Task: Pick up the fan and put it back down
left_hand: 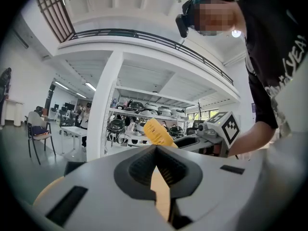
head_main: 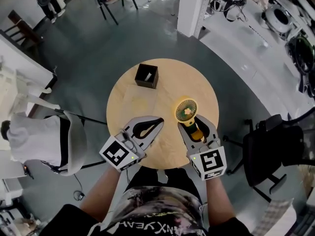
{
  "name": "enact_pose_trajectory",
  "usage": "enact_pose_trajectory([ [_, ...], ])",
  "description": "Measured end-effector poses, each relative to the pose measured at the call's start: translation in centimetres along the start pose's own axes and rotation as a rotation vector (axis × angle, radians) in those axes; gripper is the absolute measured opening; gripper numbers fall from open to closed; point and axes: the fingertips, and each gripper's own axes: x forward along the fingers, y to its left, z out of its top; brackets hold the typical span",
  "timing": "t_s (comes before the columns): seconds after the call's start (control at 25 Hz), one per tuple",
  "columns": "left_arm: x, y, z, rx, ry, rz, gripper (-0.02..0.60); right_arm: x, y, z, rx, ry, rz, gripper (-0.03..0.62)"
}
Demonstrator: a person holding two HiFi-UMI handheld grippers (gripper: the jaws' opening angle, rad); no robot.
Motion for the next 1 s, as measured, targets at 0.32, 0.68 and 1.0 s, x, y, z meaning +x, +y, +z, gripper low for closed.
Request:
enact_pose_trajectory([
  [0.32, -0.8, -0.8, 2.5, 0.01, 0.004, -0.002, 0.012, -2.6, 1.1, 4.7, -0.035, -0.077, 0.013, 0.183],
  [0.68, -1.6, -1.4, 7.2, 0.014, -0.012, -0.002, 0.012, -5.5, 3.2, 10.2, -0.067, -0.155, 0.035, 0.183],
  [1.0, -2.5, -2.6, 10.7, 0.0, -0.024, -0.01, 0.012, -8.8, 4.9, 15.5, -0.087, -0.261, 0.048, 0.183],
])
